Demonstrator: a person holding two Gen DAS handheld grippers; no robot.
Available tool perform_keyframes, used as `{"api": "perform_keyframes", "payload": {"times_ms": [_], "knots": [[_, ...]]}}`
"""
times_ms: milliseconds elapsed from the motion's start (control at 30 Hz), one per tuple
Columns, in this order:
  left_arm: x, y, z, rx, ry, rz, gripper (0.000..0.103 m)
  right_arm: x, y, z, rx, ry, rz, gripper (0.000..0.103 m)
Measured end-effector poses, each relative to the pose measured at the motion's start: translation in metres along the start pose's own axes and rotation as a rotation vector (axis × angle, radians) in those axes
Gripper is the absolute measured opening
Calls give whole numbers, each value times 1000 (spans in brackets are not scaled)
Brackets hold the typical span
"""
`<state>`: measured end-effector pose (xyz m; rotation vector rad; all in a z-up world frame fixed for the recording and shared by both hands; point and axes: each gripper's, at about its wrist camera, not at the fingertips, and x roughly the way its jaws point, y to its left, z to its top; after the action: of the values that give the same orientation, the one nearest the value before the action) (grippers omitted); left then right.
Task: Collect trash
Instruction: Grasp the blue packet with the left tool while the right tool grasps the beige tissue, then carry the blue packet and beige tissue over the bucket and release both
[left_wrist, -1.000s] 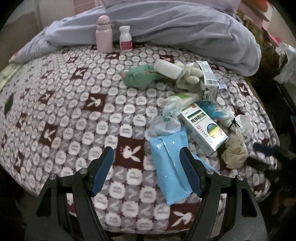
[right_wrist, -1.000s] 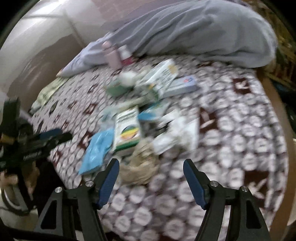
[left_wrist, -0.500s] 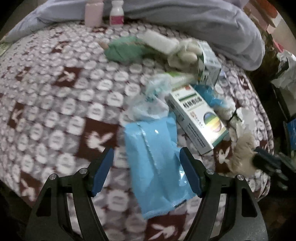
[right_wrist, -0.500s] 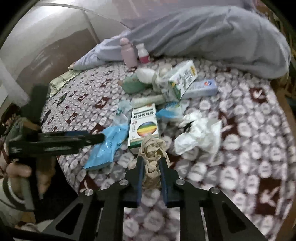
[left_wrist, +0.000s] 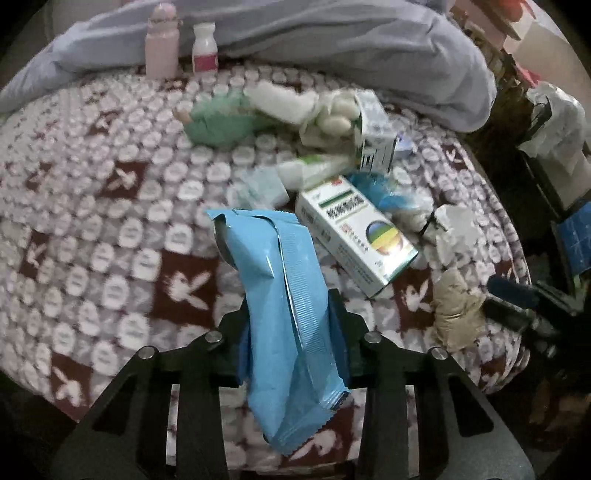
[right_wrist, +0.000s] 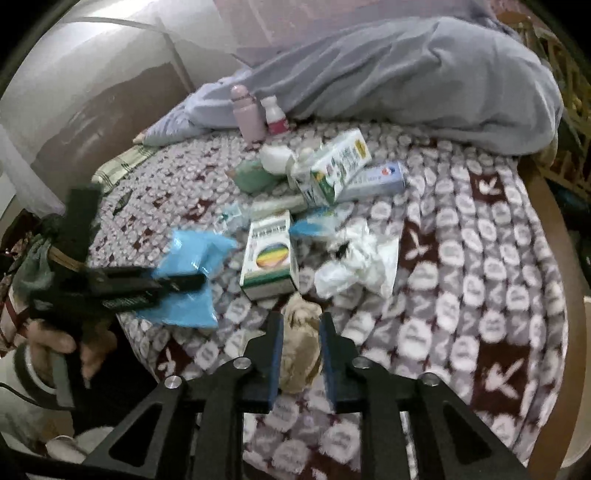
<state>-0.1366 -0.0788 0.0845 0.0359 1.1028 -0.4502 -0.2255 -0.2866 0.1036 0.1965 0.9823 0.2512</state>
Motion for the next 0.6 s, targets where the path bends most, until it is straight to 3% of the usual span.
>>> {"api": "perform_keyframes", "payload": {"times_ms": [33, 67, 200, 267, 367, 600], "knots": [[-5, 1, 1, 2, -9, 0, 33, 4, 1, -2, 0, 2, 12, 52], [-9, 0, 3, 3, -18, -2, 33, 7, 3, -3, -3, 4, 22, 55], [-21, -5, 10, 10, -51, -12, 33, 37, 13, -9, -45, 50, 3, 55], [-27, -11, 13, 15, -62, -21, 33, 48, 8, -12, -19, 62, -19, 32], [-33, -27, 15, 56, -82, -26, 33, 26, 2, -9, 9, -6, 5, 29], [-35, -85, 30, 159, -114, -87, 33, -35, -18, 5, -3, -124, -72, 29]]}}
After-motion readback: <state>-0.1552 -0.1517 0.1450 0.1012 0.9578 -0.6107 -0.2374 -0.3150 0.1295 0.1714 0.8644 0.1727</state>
